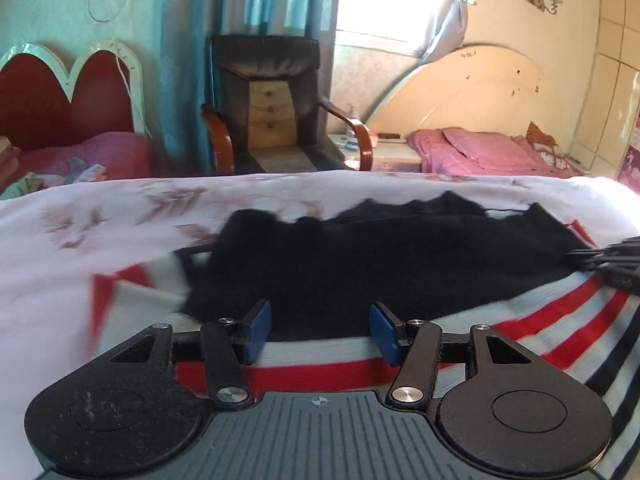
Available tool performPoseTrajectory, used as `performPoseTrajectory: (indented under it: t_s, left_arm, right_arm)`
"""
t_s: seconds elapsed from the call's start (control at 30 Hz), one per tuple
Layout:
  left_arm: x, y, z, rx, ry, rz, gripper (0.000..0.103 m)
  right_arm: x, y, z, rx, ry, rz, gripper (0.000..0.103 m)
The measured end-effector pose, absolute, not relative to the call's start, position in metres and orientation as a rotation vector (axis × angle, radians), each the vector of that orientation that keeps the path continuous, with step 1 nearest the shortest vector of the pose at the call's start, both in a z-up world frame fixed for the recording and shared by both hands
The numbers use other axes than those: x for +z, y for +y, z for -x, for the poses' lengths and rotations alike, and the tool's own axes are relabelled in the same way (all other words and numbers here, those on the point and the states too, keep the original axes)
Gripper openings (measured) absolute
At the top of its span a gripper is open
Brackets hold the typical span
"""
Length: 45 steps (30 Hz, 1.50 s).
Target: Fold small clothes
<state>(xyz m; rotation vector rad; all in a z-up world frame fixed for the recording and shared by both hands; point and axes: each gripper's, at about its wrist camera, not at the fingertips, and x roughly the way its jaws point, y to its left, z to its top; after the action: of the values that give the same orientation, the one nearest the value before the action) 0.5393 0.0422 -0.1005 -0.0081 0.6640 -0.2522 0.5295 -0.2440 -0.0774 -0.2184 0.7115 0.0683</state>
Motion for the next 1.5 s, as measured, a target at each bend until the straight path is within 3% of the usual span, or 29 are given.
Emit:
performPoseTrajectory:
  t_s: [0.17, 0.2, 0.23, 0.33, 0.47, 0.53, 0.6, 0.77, 0.83, 1.03, 1.2, 1.5]
  left_arm:
    - [-0.090, 0.036, -0.525, -0.234, 0.652, -0.020, 0.045]
    - [-0.086, 0.029, -0.519, -0.253, 0.636, -0.005, 0.045]
    - [-0.083, 0.021, -0.512, -0.270, 0.616, -0.004, 0.048]
    - [-0.083, -0.008, -0.493, -0.302, 0.583, -0.018, 0.065]
    - [-0.093, -0.030, -0.481, -0.308, 0.625, -0.010, 0.065]
    - [-0.096, -0.032, -0.475, -0.294, 0.622, -0.033, 0.065]
    - [-0.095, -0.025, -0.468, -0.278, 0.618, -0.035, 0.065]
    - [-0.095, 0.021, -0.451, -0.157, 0.624, -0.057, 0.065]
    - [-0.098, 0.046, -0.443, -0.156, 0.629, -0.016, 0.065]
    - [-0.077, 0.013, -0.421, -0.173, 0.599, -0.045, 0.065]
    - [-0.091, -0.020, -0.409, -0.192, 0.652, -0.068, 0.065]
    - [-0.096, 0.038, -0.374, -0.080, 0.616, -0.101, 0.066]
  right_arm:
    - [-0.074, -0.285, -0.516, 0.046, 0.709, 0.144, 0.002]
    - [-0.067, -0.283, -0.511, 0.033, 0.697, 0.110, 0.019]
    - [-0.059, -0.278, -0.503, 0.054, 0.661, 0.076, 0.024]
    - [-0.053, -0.247, -0.483, 0.170, 0.630, 0.055, 0.025]
    - [-0.068, -0.205, -0.477, 0.260, 0.693, 0.077, 0.026]
    - [-0.074, -0.193, -0.472, 0.272, 0.708, 0.088, 0.036]
    - [-0.075, -0.185, -0.466, 0.263, 0.698, 0.132, 0.039]
    - [-0.073, -0.211, -0.460, 0.198, 0.696, 0.188, 0.037]
    - [-0.075, -0.235, -0.455, 0.125, 0.713, 0.159, 0.041]
    - [-0.058, -0.231, -0.430, 0.189, 0.663, 0.076, 0.033]
    - [-0.074, -0.196, -0.410, 0.228, 0.728, 0.121, 0.036]
    - [-0.071, -0.240, -0.359, 0.114, 0.672, 0.241, 0.036]
